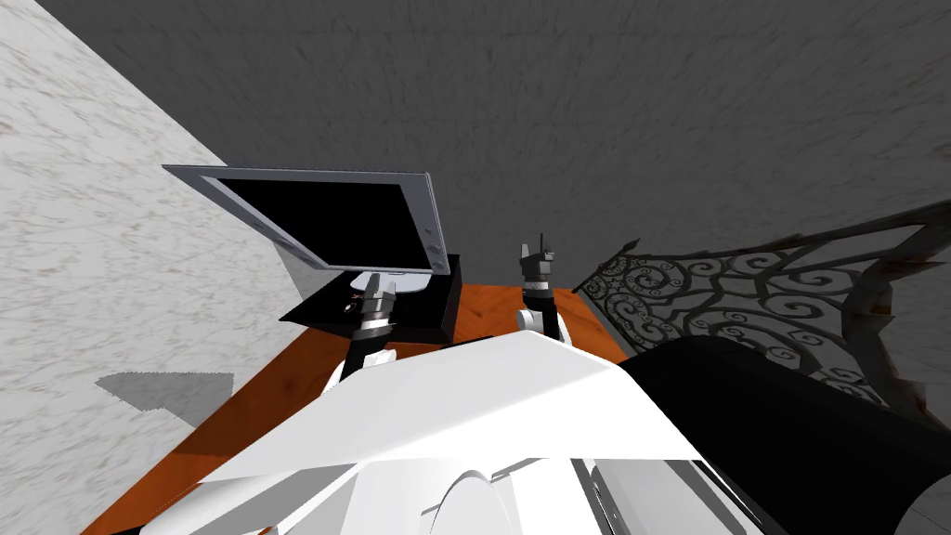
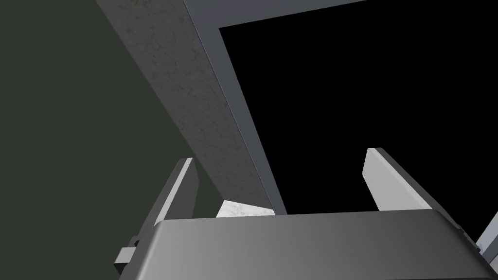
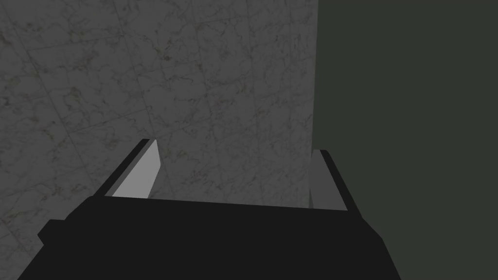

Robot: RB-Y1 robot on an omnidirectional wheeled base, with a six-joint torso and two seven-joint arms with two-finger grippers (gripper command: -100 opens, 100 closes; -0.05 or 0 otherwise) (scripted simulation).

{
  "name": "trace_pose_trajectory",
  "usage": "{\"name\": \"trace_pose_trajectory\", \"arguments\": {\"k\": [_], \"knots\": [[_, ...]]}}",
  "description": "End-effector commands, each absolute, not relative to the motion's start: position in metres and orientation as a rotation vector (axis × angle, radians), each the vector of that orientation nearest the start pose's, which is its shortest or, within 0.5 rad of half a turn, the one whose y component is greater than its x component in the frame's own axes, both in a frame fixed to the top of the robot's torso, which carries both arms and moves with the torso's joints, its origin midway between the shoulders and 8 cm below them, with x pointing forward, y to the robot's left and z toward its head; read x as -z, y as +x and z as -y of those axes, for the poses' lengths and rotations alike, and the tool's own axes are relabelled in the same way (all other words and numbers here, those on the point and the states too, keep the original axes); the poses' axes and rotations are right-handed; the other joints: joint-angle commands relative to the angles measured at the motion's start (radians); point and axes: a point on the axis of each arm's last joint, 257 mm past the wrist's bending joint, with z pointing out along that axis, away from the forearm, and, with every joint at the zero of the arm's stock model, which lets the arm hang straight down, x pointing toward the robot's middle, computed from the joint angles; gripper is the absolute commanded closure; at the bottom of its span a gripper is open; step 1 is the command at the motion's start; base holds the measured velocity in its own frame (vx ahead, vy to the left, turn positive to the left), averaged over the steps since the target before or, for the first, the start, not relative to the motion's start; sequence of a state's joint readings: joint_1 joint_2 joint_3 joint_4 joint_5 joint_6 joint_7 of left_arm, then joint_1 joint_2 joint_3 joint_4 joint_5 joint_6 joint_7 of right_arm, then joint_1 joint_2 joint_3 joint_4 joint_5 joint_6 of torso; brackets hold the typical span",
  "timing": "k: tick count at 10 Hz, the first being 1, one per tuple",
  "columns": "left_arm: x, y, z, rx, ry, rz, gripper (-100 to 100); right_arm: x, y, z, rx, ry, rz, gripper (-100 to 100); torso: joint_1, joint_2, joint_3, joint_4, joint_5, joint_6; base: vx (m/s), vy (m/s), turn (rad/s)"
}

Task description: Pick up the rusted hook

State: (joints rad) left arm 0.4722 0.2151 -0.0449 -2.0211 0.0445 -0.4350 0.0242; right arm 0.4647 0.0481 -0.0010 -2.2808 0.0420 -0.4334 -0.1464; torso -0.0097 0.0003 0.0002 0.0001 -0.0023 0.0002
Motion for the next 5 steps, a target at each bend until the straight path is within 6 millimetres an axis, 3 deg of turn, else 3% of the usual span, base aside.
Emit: {"name": "trace_pose_trajectory", "arguments": {"k": [1, 3, 4, 5], "knots": [[0.118, 0.395, -0.278, 1.287, -0.824, -0.99, -100, -0.024, 0.357, 0.278, -1.414, 0.751, -0.575, 0, 0.0, 0.0, 0.0, 0.0, 0.0, 0.0, -0.001, -0.097, -0.003], [0.156, 0.402, -0.293, 1.284, -0.931, -1.027, -100, -0.024, 0.357, 0.278, -1.413, 0.751, -0.575, 0, 0.004, -0.001, 0.0, 0.0, 0.001, 0.0, 0.016, -0.103, -0.028], [0.157, 0.402, -0.293, 1.283, -0.932, -1.027, -100, -0.024, 0.357, 0.278, -1.413, 0.751, -0.575, 0, 0.003, -0.002, -0.001, 0.0, 0.001, 0.0, 0.012, -0.079, -0.001], [0.171, 0.405, -0.3, 1.286, -0.981, -1.036, -100, -0.024, 0.357, 0.278, -1.413, 0.751, -0.575, 0, 0.004, -0.001, -0.001, 0.0, 0.001, 0.0, -0.004, -0.078, -0.026]]}}
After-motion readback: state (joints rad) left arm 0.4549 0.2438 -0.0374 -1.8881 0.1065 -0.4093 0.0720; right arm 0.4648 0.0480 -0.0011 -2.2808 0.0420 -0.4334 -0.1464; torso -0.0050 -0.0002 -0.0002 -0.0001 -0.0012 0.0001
